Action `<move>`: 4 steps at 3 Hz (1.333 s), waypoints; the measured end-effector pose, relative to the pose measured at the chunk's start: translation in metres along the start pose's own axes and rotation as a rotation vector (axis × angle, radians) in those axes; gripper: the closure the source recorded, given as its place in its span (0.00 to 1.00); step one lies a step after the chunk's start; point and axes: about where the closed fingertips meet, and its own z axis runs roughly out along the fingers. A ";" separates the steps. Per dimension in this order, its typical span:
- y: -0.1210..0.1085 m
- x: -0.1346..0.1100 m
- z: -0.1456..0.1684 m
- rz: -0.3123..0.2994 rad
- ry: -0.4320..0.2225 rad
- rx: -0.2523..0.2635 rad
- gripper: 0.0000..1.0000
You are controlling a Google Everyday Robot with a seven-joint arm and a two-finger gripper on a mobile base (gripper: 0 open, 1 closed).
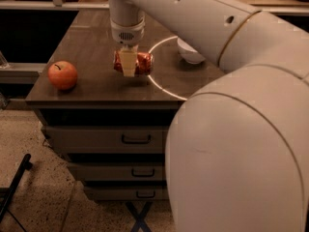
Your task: Knock coke can over
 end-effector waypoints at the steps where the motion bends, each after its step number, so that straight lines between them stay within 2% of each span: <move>1: 0.007 0.003 0.014 -0.034 0.060 -0.035 0.82; 2: 0.011 0.006 0.023 -0.040 0.081 -0.063 0.59; 4: 0.010 0.004 0.028 -0.040 0.078 -0.060 0.13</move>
Offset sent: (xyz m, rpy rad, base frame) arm -0.0110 -0.0077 -0.0340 -0.1125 0.1077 0.0215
